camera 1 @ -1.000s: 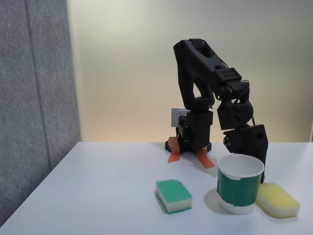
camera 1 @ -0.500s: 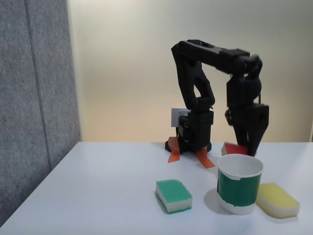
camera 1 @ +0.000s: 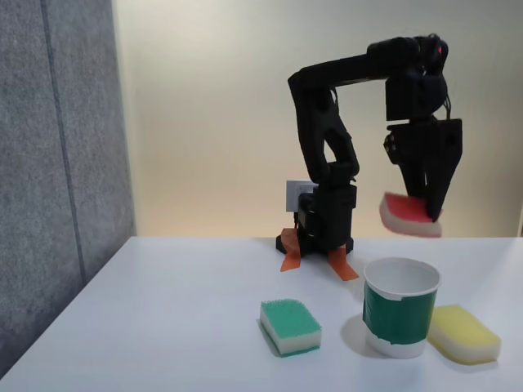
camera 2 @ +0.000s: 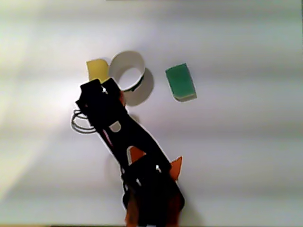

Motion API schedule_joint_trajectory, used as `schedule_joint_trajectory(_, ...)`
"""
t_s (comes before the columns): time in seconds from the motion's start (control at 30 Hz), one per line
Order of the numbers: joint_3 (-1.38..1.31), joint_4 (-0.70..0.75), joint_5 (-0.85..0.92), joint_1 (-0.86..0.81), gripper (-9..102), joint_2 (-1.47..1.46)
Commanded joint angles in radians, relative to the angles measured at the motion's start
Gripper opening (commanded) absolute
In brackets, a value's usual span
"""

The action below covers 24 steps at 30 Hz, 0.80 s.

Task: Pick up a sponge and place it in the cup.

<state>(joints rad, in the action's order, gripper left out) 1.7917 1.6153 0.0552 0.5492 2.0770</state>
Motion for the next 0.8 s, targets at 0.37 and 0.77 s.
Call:
schedule_joint_trajectory(0.37,-0.399,0.006,0.195,-0.222,0,-0.212)
schedule_joint_trajectory(0.77,-0.486,-0.025,0.272,-0.304,0,-0.288)
